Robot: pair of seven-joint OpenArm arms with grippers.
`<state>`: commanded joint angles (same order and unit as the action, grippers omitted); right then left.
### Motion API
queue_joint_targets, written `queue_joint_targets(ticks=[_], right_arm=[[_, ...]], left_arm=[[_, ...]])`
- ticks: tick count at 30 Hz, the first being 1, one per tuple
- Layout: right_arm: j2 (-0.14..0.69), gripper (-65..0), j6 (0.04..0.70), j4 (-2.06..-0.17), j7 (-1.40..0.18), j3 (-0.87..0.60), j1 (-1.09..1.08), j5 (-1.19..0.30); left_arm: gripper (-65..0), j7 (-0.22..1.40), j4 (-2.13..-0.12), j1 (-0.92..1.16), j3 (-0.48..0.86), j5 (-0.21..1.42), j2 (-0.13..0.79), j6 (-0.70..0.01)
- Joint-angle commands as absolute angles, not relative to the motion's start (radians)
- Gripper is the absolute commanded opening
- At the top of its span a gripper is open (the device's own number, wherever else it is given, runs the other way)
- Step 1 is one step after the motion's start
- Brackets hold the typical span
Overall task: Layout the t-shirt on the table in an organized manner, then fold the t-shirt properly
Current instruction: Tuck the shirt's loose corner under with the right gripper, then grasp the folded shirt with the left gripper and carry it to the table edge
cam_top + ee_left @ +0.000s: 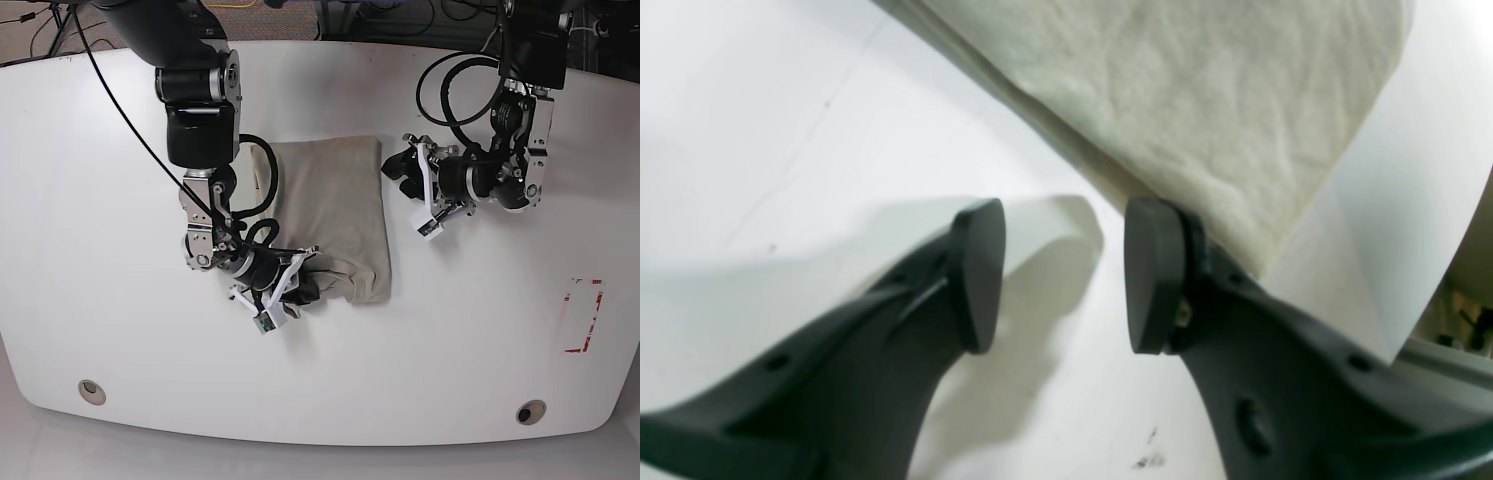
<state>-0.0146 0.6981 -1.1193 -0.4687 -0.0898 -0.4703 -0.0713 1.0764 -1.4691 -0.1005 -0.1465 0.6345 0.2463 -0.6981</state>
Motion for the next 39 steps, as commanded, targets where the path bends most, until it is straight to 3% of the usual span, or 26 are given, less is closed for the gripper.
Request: queue_joint_targets(ticks=[8, 17, 22, 27, 33, 39], right_arm=[[0.001, -57.5, 0.698, -1.546, -0.707, -0.09, -0.329, -0.061], [0.047, -57.5, 0.698, -1.876, -0.858, -0.183, -0.166, -0.062], [0.065, -57.5, 0.698, -1.959, -0.885, -0.303, -0.12, -0.062], [0.105, -57.5, 0.698, -1.982, -0.906, -0.384, -0.093, -0.071], [0.13, -57.5, 0.698, -1.98, -0.938, -0.467, -0.093, -0.071], [0.134, -57.5, 0.698, -1.979, -0.943, -0.541, -0.088, -0.071]], left_arm=[[-38.5, 1.076, -1.595, -0.108, -0.147, 0.634, 0.231, -0.698], [-38.6, 1.07, -1.641, -0.193, -0.147, 0.598, 0.114, -0.698], [-38.6, 1.02, -1.639, -0.237, -0.151, 0.463, -0.013, -0.541], [-38.5, 0.865, -1.583, -0.24, -0.173, 0.295, -0.148, -0.44], [-38.5, 0.679, -1.498, -0.226, -0.286, 0.151, -0.157, -0.315], [-38.5, 0.464, -1.385, -0.166, -0.381, 0.084, -0.157, -0.111]])
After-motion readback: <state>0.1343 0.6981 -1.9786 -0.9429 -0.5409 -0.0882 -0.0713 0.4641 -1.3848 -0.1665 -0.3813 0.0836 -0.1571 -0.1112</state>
